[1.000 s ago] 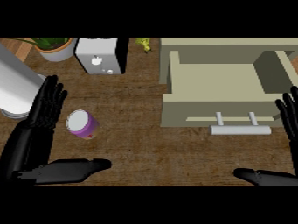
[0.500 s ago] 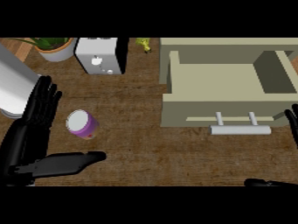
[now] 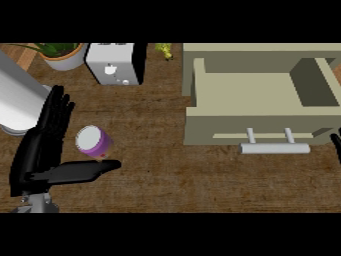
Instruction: Pick up the can, place it into the drawer and close the drawer
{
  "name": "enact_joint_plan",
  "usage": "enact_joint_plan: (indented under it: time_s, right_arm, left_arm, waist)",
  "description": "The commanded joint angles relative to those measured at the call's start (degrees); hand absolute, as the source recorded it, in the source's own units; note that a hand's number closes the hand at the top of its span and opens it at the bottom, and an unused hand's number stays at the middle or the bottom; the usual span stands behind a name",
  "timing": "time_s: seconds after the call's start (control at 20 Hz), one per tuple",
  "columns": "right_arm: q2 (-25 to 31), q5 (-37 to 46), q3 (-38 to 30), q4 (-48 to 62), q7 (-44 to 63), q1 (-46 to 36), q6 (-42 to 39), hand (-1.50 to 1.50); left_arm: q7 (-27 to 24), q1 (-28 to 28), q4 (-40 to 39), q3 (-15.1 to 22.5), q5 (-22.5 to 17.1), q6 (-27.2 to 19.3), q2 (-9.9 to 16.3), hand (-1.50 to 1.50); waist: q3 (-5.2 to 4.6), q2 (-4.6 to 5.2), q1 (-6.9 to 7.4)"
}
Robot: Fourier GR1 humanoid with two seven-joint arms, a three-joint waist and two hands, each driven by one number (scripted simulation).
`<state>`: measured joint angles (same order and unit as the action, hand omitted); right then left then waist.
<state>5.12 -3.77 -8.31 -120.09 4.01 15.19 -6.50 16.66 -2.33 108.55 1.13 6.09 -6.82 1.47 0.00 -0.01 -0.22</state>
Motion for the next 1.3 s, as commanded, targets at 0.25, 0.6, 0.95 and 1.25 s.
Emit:
enact_joint_plan:
  time_s: [0.25, 0.6, 0.95, 1.25]
  right_arm:
    - [-0.84, -0.43, -1.97, 1.74, 0.94, -2.97, -0.29, -1.50]
    - [-1.06, -0.13, -3.27, 1.04, 0.31, -0.97, -2.57, -1.50]
    - [-2.47, 2.11, -3.10, 6.59, -6.05, -1.43, -3.75, -1.50]
    - [-3.46, 2.33, -2.92, 3.11, -5.71, 1.51, -4.82, -1.50]
  left_arm:
    - [-8.89, -2.10, -11.67, -1.67, 0.15, -1.15, -0.32, -1.50]
    - [-13.90, -0.46, -15.74, -2.34, -0.61, -2.40, -1.42, -1.50]
    - [-19.32, 1.20, -20.38, -5.71, -2.29, -0.49, 1.23, -1.50]
    - [-24.37, -0.10, -28.23, -7.25, -3.31, 1.13, 2.09, -1.50]
  waist:
    - [-0.01, 0.02, 0.06]
    - [0.00, -0.01, 0.06]
    - [0.00, 0.00, 0.14]
    - [-0.01, 0.00, -0.01]
